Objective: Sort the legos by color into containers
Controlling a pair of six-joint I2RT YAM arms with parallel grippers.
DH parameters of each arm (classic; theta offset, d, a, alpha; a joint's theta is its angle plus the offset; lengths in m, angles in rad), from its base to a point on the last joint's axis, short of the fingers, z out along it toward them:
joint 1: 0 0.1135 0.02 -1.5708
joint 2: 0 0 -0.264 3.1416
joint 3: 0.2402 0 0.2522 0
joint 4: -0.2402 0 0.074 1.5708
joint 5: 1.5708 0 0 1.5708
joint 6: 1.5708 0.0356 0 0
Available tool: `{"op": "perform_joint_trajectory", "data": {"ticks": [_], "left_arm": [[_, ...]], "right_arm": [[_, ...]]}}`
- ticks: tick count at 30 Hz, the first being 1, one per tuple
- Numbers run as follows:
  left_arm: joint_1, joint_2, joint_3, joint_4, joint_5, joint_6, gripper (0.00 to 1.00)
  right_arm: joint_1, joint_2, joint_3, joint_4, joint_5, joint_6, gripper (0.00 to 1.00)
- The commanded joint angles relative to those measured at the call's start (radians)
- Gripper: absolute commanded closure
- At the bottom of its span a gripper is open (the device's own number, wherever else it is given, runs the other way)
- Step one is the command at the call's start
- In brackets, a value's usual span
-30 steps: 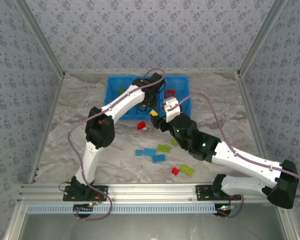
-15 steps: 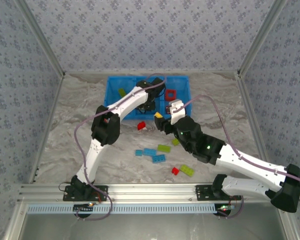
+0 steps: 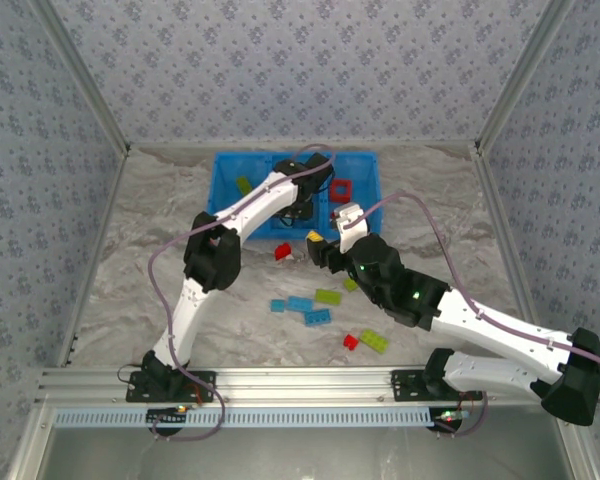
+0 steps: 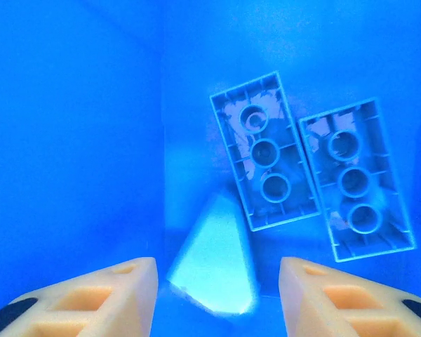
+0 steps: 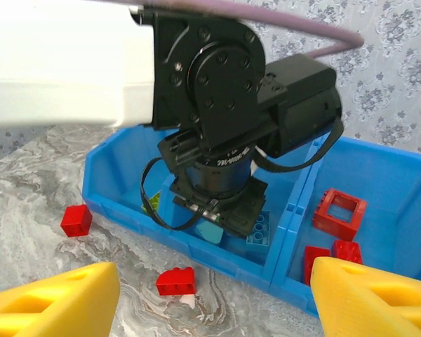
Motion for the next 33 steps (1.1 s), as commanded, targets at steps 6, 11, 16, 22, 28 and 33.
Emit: {"op": "perform_joint_trajectory", "data": {"ticks": [6, 11, 16, 22, 28, 33], "left_arm": [[-0.026, -0.157, 0.083, -0.032, -0.011, -0.007, 0.53], [-0.032, -0.351, 0.070, -0.026, -0.040, -0.041, 0.54], [-0.051, -0.711, -0.222, 0.092, -0.083, -0.063, 0.51], [-0.132, -1.166, -0.719, 0.323, 0.034, -0.039, 0.44], [-0.211, -1.423, -1.004, 0.298, 0.048, -0.097, 0.44], [-0.280, -1.560, -1.164, 0.386, 0.130, -0.073, 0.44]], "right_arm": [[-0.011, -0.009, 0.003, 0.006, -0.054, -0.037, 0.26], [-0.002, 0.093, 0.024, -0.038, -0.079, -0.003, 0.26], [0.009, 0.272, 0.086, -0.126, -0.060, 0.181, 0.23], [0.026, 0.561, 0.312, -0.366, -0.007, 0.397, 0.14], [0.024, 0.684, 0.424, -0.437, -0.012, 0.701, 0.20], [0.008, 0.784, 0.521, -0.459, -0.053, 0.923, 0.20]]}}
